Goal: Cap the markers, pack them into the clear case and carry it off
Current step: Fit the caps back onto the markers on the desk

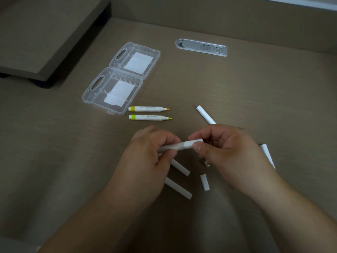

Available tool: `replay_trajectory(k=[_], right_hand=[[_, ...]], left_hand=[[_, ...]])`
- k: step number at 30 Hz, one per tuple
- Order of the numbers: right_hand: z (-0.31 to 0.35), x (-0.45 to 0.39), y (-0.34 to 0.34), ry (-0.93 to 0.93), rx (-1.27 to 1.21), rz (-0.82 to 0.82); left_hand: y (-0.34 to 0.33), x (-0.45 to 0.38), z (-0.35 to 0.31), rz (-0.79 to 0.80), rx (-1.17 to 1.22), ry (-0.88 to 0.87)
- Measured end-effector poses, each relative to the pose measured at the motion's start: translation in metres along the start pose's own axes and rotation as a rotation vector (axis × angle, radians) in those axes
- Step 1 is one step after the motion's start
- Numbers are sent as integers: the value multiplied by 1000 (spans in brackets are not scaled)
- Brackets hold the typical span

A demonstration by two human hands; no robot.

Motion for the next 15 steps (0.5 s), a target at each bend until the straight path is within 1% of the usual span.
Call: replay_trajectory(k=[3, 7, 9, 10, 12, 14, 15], right_hand=[[-2, 2, -3, -3, 38, -25], [-8, 6, -10, -21, 50, 12], [-11, 6, -7, -26, 52, -5], [-12, 5, -3, -25, 58, -43], [-16, 2, 7, -24, 71, -156], [-21, 0, 15, -27, 116, -243], [-24, -2, 16, -26, 157, -253]], left_hand=[[-4, 0, 3, 8, -51, -12], [-6, 1, 10, 47, -123, -35], [-4, -3, 11, 73, -125, -17], [-1, -7, 13, 55, -126, -13], [10, -20, 19, -46, -183, -42], [22, -38, 28, -136, -326, -52], [26, -48, 32, -147, -412, -42]])
Point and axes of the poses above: each hand's wrist, its own x-axis away from the middle knuckle, its own y-axis out of the back of the hand, z = x × y, the point moved 3 cm from there along -x, towards the middle knuckle, and after that the axes turned 9 degrees about y, right-handed, at the moved point
